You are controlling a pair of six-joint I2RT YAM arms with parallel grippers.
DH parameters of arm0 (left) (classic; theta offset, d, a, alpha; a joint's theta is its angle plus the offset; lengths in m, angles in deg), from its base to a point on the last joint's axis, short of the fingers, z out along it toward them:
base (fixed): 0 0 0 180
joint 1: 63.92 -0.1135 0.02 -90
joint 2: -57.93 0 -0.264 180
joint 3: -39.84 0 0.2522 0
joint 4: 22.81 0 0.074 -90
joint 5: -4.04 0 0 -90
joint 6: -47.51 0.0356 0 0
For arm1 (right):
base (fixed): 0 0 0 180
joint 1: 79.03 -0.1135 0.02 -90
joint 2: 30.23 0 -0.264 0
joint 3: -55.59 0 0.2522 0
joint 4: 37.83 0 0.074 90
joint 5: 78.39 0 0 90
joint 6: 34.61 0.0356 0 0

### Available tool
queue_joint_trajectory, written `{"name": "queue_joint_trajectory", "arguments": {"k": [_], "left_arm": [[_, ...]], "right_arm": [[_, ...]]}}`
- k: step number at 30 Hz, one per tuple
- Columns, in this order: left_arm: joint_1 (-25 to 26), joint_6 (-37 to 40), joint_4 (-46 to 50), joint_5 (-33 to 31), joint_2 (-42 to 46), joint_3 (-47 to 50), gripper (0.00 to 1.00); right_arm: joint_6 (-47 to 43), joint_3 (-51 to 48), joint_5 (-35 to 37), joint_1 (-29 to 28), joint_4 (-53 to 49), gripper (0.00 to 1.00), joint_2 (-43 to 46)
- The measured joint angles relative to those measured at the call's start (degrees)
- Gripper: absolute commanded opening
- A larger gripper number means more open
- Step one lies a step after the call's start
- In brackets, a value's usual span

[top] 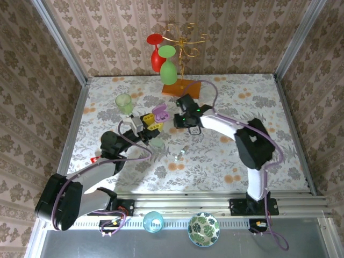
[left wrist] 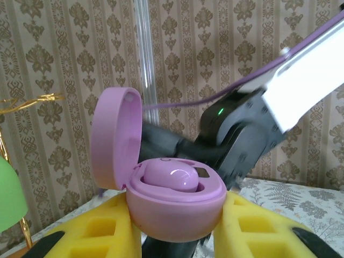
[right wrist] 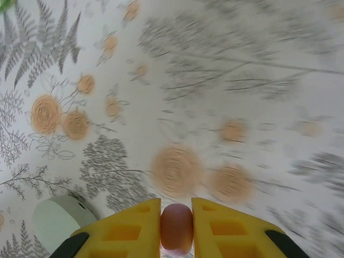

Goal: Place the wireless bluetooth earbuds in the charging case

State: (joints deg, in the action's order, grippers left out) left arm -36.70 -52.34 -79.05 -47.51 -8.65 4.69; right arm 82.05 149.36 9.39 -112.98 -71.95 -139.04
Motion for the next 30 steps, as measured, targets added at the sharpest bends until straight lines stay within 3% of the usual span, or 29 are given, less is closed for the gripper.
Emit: {"name": "queue_joint_trajectory", "arguments": {"k": [7, 12, 19, 30], "left_arm": [[0.0, 0.0, -0.4, -0.2, -3.1, 0.0, 0.18], [0.0, 0.0, -0.4, -0.2, -5.4, 0.0, 0.18], [0.0, 0.0, -0.4, -0.2, -7.1, 0.0, 0.18], [0.0, 0.0, -0.4, -0.1, -8.1, 0.0, 0.18]], "right_arm": [[-4.1, -6.4, 7.3, -0.6, -3.0, 0.19, 18.2], [-6.4, -6.2, 12.4, -5.2, -5.8, 0.19, 26.8], [-9.9, -2.6, 17.5, -12.5, -11.0, 0.19, 28.0], [-16.3, 7.0, 20.1, -18.8, -13.0, 0.19, 24.6]]}}
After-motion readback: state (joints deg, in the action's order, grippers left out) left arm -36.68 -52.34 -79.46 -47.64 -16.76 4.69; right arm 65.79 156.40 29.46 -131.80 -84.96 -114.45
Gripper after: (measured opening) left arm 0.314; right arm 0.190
